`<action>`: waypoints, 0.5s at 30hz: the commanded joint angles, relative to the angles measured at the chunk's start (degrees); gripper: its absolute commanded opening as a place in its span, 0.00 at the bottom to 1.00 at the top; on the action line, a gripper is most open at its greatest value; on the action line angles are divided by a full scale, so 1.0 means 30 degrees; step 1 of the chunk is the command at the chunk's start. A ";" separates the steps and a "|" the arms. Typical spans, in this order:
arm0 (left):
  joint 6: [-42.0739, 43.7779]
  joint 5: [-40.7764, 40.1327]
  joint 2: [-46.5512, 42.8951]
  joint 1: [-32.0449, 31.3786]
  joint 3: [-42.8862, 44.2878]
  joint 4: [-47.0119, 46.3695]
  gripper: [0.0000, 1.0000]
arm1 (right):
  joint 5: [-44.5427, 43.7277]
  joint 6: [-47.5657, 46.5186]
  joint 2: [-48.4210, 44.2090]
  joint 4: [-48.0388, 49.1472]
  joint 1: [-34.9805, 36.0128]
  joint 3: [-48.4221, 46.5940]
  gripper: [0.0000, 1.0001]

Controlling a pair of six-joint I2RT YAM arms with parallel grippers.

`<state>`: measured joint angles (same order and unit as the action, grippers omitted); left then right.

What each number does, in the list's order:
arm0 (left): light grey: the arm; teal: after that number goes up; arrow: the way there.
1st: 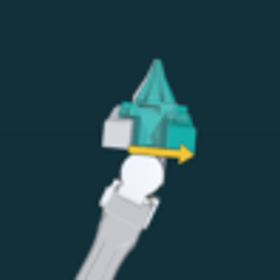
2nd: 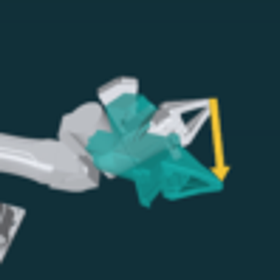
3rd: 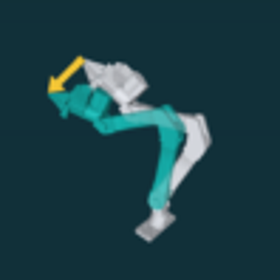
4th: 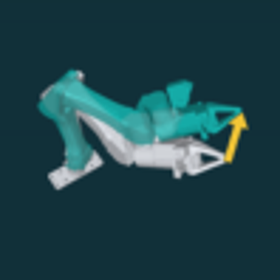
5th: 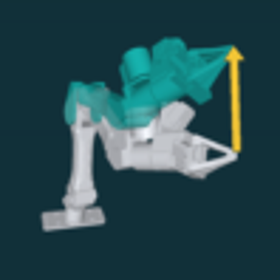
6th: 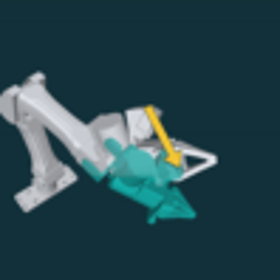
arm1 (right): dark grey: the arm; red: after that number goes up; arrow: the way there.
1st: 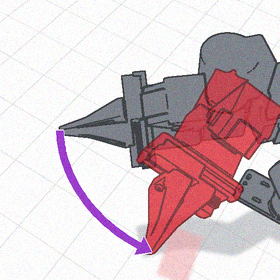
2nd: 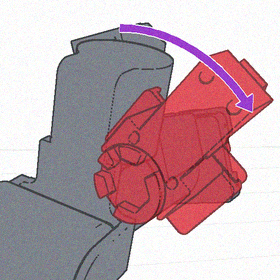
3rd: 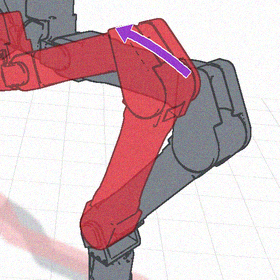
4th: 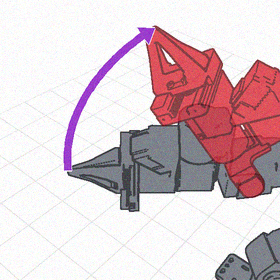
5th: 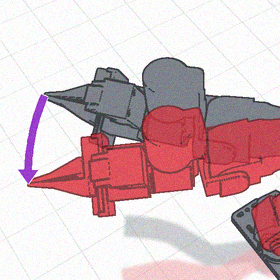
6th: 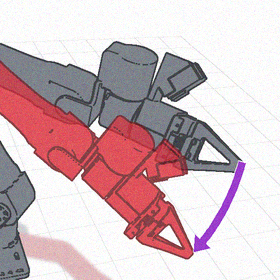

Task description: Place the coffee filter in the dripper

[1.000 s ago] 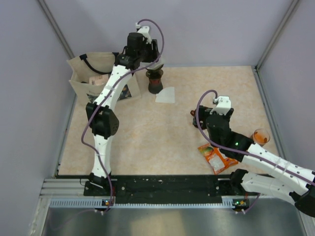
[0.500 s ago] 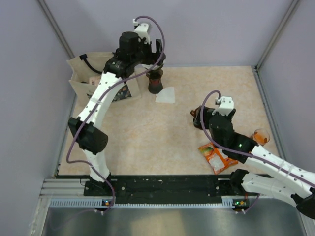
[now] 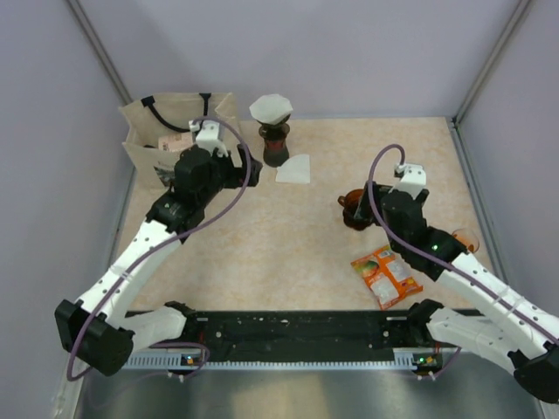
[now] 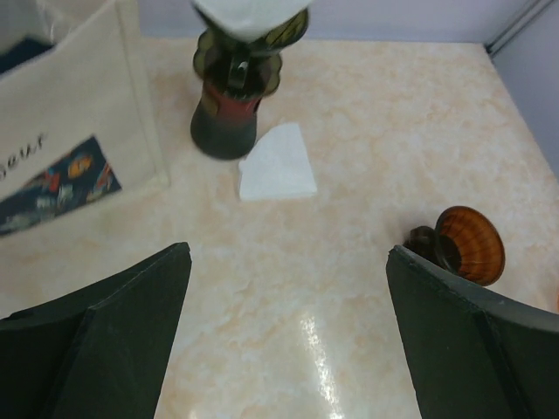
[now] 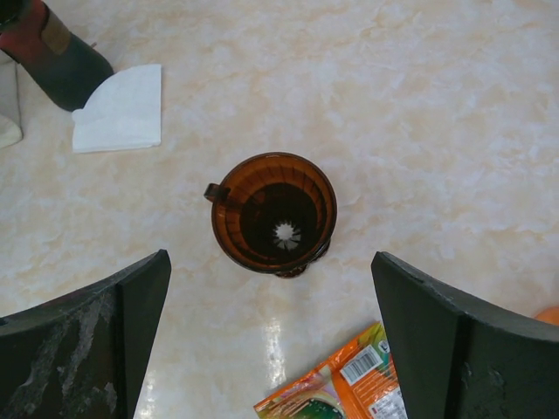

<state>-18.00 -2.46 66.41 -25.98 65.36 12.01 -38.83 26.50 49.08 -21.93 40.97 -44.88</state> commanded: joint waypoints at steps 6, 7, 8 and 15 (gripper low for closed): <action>-0.3783 -0.1614 -0.2450 -0.0071 -0.5758 -0.2070 0.99 | 0.3681 0.1096 0.0924 -0.2032 -0.3283 -0.1649 0.99; -0.4133 -0.1438 -0.2392 -0.0042 -0.6313 -0.2186 0.99 | 0.3859 0.1127 0.1070 -0.2296 -0.3634 -0.1766 0.99; -0.4282 -0.1204 -0.2304 -0.0071 -0.6812 -0.2361 0.99 | 0.3948 0.1330 0.1130 -0.2733 -0.3956 -0.1912 0.99; -0.5133 0.0171 -0.1485 -0.0071 -0.8222 -0.3794 0.99 | 0.3628 0.0717 0.1130 -0.5603 -0.5451 -0.4136 0.99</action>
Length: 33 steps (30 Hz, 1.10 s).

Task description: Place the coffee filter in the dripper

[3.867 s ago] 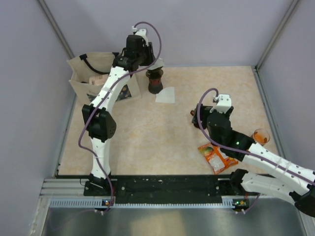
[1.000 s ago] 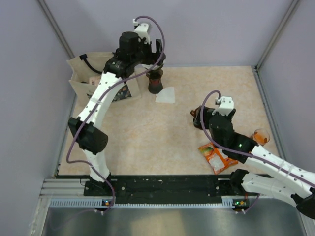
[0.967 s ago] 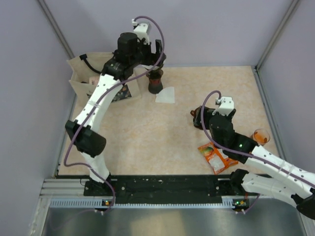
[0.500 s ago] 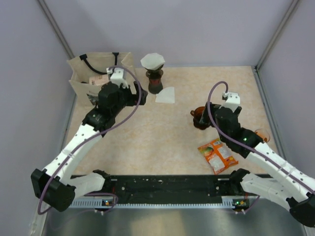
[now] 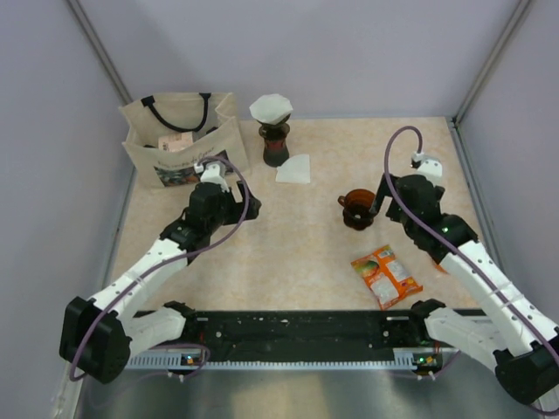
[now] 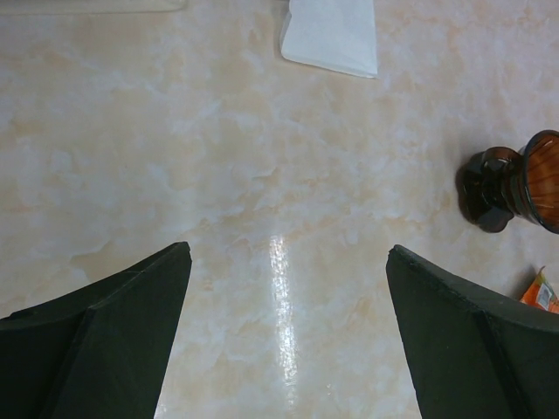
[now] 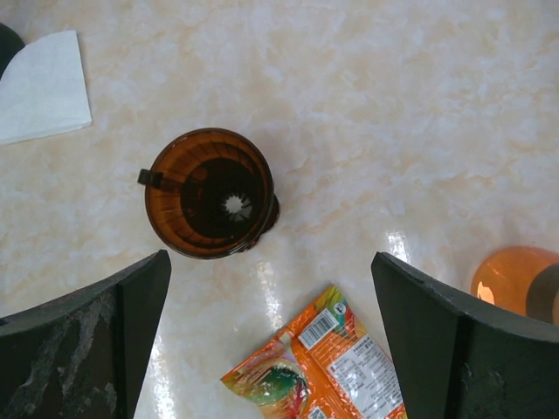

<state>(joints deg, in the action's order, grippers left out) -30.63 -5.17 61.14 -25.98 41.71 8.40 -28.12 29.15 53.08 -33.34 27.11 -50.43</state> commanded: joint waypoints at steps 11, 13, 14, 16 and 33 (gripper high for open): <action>-0.1098 0.2982 0.1971 -0.0042 0.0012 -0.5056 0.99 | 0.2448 -0.0893 -0.0674 -0.3715 -0.5434 -0.3345 0.96; -0.1127 0.3041 0.2118 -0.0071 0.0011 -0.5261 0.99 | 0.4735 -0.1102 -0.0119 -0.2981 -0.5434 -0.3257 0.94; -0.1127 0.3128 0.2176 -0.0042 0.0011 -0.5291 0.99 | 0.5440 -0.0986 0.0262 -0.2572 -0.5434 -0.3199 0.94; -0.1127 0.3217 0.2294 -0.0042 -0.0076 -0.5437 0.99 | 0.5914 -0.0722 0.1140 -0.2014 -0.5434 -0.3082 0.93; -0.0190 0.2809 0.0920 0.0016 -0.0457 -0.4121 0.99 | 0.8633 -1.6821 1.1656 -0.0106 0.0896 -0.9171 0.87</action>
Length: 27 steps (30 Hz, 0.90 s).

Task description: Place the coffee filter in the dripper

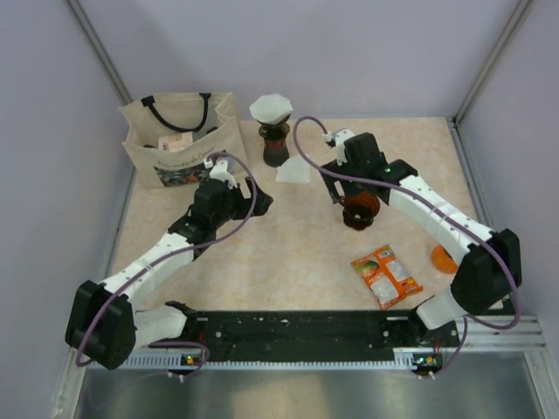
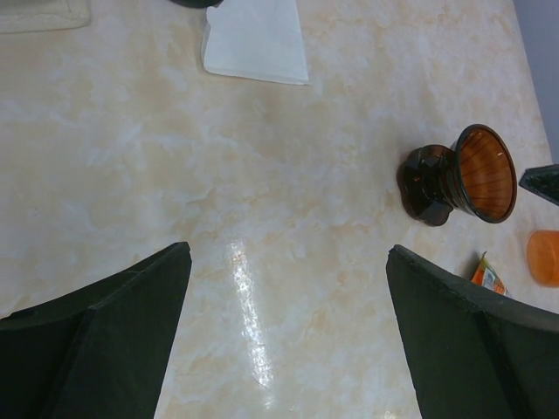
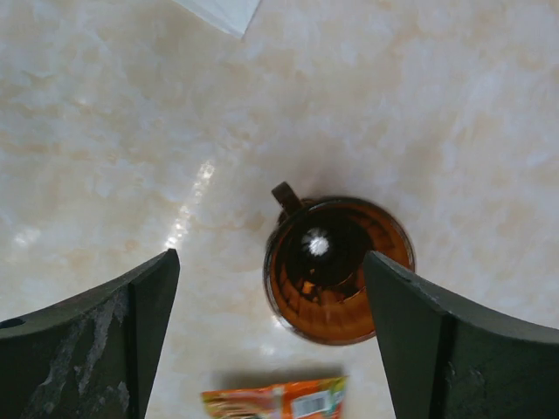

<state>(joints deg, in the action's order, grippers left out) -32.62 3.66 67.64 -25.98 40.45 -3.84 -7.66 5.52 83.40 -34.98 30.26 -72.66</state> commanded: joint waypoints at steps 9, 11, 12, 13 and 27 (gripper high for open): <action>0.0913 -0.2302 -0.3412 0.0016 -0.0503 0.0927 0.99 | 0.5278 -1.3881 0.6943 -0.4186 -0.0712 -0.7794 0.84; 0.0913 -0.2654 -0.3968 -0.0013 -0.0649 0.1014 0.99 | 0.5191 -1.3852 0.7822 -0.5033 -0.0712 -0.8267 0.82; 0.0913 -0.2859 -0.4203 -0.0013 -0.0621 0.1131 0.99 | 0.5103 -1.3880 0.8088 -0.5242 -0.0712 -0.8269 0.82; 0.0913 -0.3035 -0.4496 0.0016 -0.0650 0.1248 0.99 | 0.4986 -1.3910 0.8264 -0.5215 -0.0741 -0.8095 0.82; 0.0766 -0.6348 -0.6638 -0.0013 -0.1295 0.1836 0.99 | 0.2673 -1.3822 1.1926 -0.7232 -0.0800 -1.0054 0.59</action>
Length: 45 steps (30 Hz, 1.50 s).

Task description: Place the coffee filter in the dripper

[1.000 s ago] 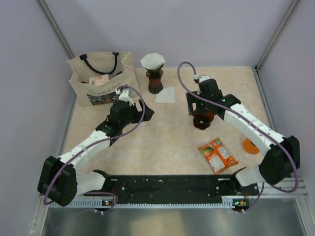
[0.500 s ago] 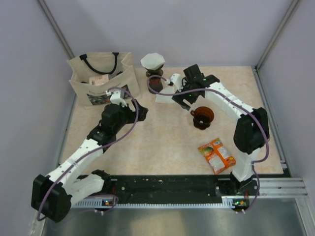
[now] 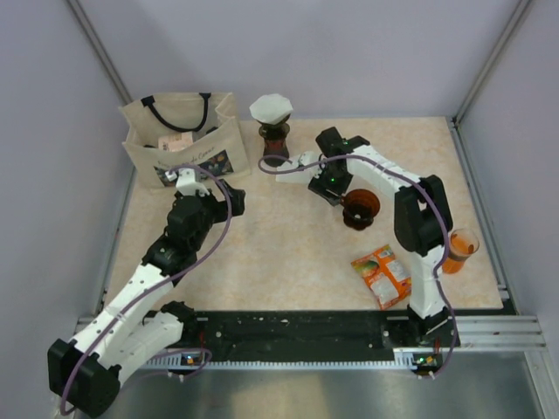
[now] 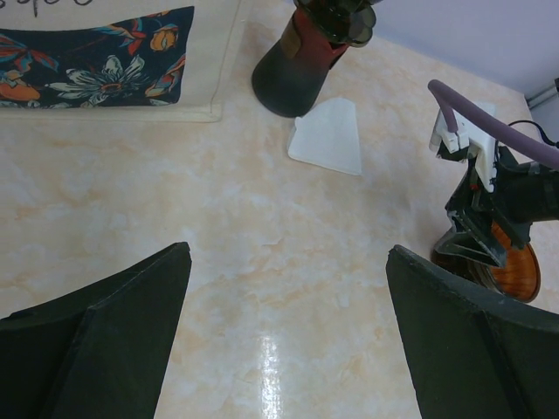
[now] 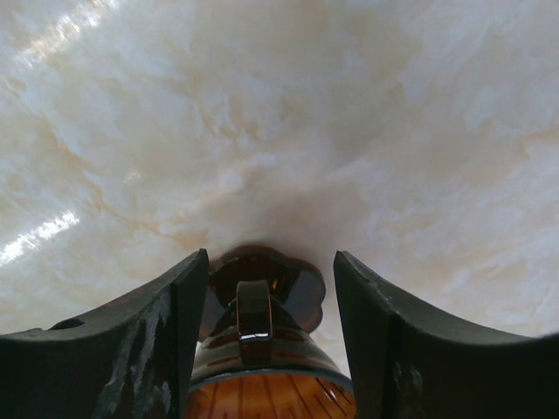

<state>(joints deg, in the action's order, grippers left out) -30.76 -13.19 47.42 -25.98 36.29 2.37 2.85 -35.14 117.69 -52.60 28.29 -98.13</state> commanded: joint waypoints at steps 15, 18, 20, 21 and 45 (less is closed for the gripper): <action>0.0323 -0.0613 0.0834 -0.0013 0.0294 -0.0292 0.99 | -0.1275 -0.0445 0.1229 -0.2798 -0.0115 -0.2008 0.27; 0.0294 -0.0613 0.1010 -0.0013 0.0382 -0.0234 0.99 | -0.1214 -0.0505 0.1259 -0.3004 -0.0057 -0.2125 0.15; 0.0323 -0.0584 0.1127 -0.0013 0.0412 -0.0234 0.99 | -0.1448 -0.0534 0.1142 -0.3121 -0.0027 -0.2212 0.10; 0.0294 -0.0613 0.1156 -0.0013 0.0412 -0.0234 0.99 | -0.1507 -0.0534 0.1026 -0.3237 0.0002 -0.2213 0.08; 0.0645 0.1672 0.2883 0.0016 0.1554 -0.2489 0.99 | -0.3026 0.5115 -0.8350 -0.8681 -0.4156 -0.2211 0.00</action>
<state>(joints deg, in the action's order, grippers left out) -29.65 -9.87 54.63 -25.98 38.63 -0.60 -5.85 -26.04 94.87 -70.41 19.05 -102.59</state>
